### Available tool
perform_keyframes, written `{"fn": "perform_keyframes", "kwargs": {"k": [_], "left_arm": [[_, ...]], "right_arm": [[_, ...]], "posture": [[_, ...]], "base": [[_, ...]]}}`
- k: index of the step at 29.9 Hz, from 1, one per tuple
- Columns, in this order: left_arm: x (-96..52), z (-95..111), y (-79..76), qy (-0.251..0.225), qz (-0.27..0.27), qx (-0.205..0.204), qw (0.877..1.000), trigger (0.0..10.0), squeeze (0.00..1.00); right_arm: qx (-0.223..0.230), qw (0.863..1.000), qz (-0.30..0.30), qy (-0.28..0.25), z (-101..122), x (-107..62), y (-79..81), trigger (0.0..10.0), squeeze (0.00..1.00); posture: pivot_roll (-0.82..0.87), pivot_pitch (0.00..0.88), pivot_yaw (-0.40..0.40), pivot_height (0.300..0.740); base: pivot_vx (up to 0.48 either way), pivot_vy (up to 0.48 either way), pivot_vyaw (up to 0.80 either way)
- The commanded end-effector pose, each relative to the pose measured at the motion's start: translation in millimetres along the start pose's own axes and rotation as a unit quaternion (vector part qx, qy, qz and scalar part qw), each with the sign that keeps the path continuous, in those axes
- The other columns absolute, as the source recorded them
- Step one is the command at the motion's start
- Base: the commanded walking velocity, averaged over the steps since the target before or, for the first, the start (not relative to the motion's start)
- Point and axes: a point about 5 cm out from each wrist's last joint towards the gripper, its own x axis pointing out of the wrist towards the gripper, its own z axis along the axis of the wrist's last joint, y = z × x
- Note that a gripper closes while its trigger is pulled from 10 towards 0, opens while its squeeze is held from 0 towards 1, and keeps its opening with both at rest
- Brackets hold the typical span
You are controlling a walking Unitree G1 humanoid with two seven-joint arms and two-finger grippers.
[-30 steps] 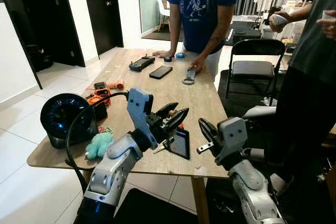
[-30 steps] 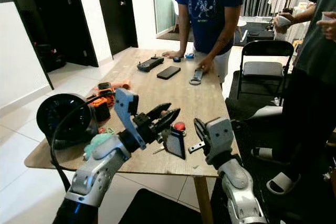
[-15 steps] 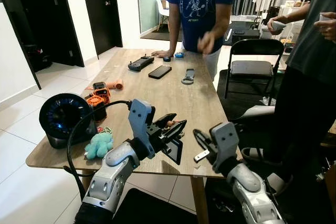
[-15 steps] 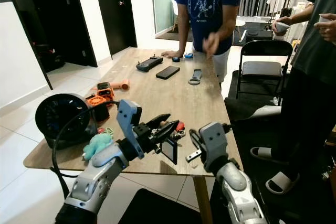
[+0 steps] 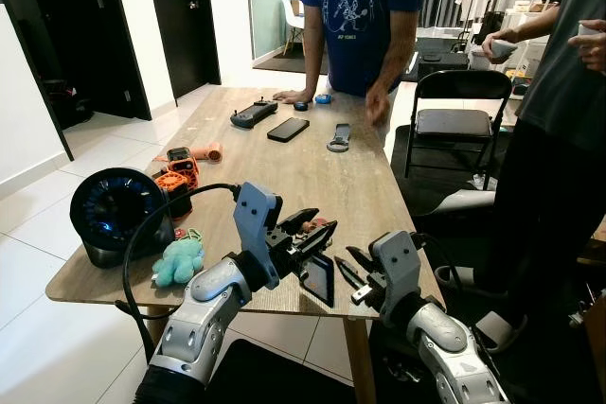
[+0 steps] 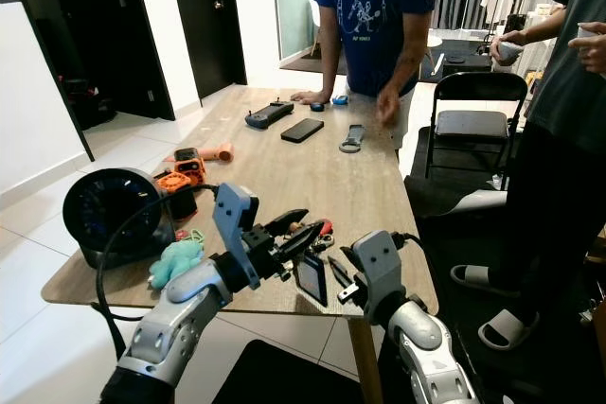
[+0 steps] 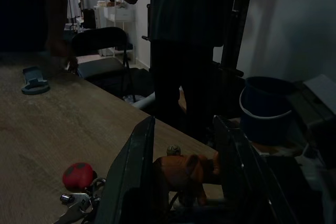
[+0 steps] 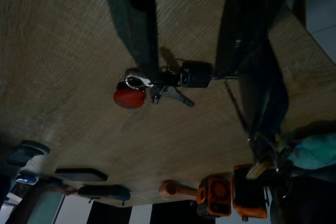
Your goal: Hang keys on a hook
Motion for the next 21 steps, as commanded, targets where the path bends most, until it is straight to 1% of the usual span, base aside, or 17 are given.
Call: {"fn": "perform_keyframes", "kwargs": {"k": [1,7,11,12,13,14,15,16,17,18,19,21], "left_arm": [[-0.4,2.5,-0.4,0.003,-0.014,0.020,1.000,10.0,0.00],[-0.2,2.2,-1.3,0.003,-0.017,0.021,1.000,10.0,0.00],[1.2,1.8,-4.5,0.004,-0.026,0.025,0.999,10.0,0.00],[1.2,1.8,-4.5,0.004,-0.026,0.025,0.999,10.0,0.00],[1.4,1.6,-4.9,0.005,-0.027,0.026,0.999,10.0,0.00],[1.4,1.6,-4.9,0.005,-0.027,0.026,0.999,10.0,0.00],[1.7,1.5,-5.2,0.005,-0.028,0.026,0.999,10.0,0.00],[1.7,1.5,-5.2,0.005,-0.028,0.026,0.999,10.0,0.00],[1.7,1.4,-5.5,0.006,-0.030,0.027,0.999,10.0,0.00],[1.7,1.4,-5.5,0.006,-0.030,0.027,0.999,10.0,0.00],[1.5,1.3,-5.7,0.007,-0.031,0.028,0.999,10.0,0.00],[1.4,1.3,-5.7,0.008,-0.031,0.030,0.999,10.0,0.00]], "right_arm": [[0.001,1.000,0.007,0.015,-4.8,0.2,4.3,10.0,0.00],[0.003,1.000,0.012,0.020,-6.0,0.7,5.3,10.0,0.00],[0.018,0.998,0.054,0.037,-10.5,1.1,15.9,10.0,0.00],[0.018,0.998,0.054,0.037,-10.5,1.1,15.9,10.0,0.00],[0.024,0.996,0.075,0.044,-12.0,0.8,21.5,10.0,0.00],[0.024,0.996,0.075,0.044,-12.0,0.8,21.5,10.0,0.00],[0.029,0.994,0.096,0.050,-13.0,0.2,27.4,10.0,0.00],[0.029,0.994,0.096,0.050,-13.0,0.2,27.4,10.0,0.00],[0.036,0.991,0.116,0.053,-13.5,-0.5,33.2,10.0,0.00],[0.036,0.991,0.116,0.053,-13.5,-0.5,33.2,10.0,0.00],[0.040,0.989,0.133,0.057,-13.8,-1.6,38.2,10.0,0.00],[0.039,0.987,0.142,0.058,-13.8,-2.4,41.0,10.0,0.00]], "posture": [[0.03,0.076,0.015,0.740],[0.03,0.073,0.014,0.740],[0.03,0.070,0.014,0.740],[0.03,0.070,0.014,0.740],[0.03,0.065,0.013,0.740],[0.03,0.065,0.013,0.740],[0.03,0.064,0.013,0.740],[0.03,0.064,0.013,0.740],[0.03,0.064,0.013,0.740],[0.03,0.064,0.013,0.740],[0.03,0.064,0.013,0.740],[0.03,0.066,0.013,0.740]], "base": [[0.000,0.000,0.00],[0.000,0.000,0.00],[0.000,0.000,0.00],[0.000,0.000,0.00],[0.000,0.000,0.00],[0.000,0.000,0.00],[0.000,0.000,0.00],[0.000,0.000,0.00],[0.000,0.000,0.00],[0.000,0.000,0.00],[0.000,0.000,0.00],[0.000,0.000,0.00]]}}
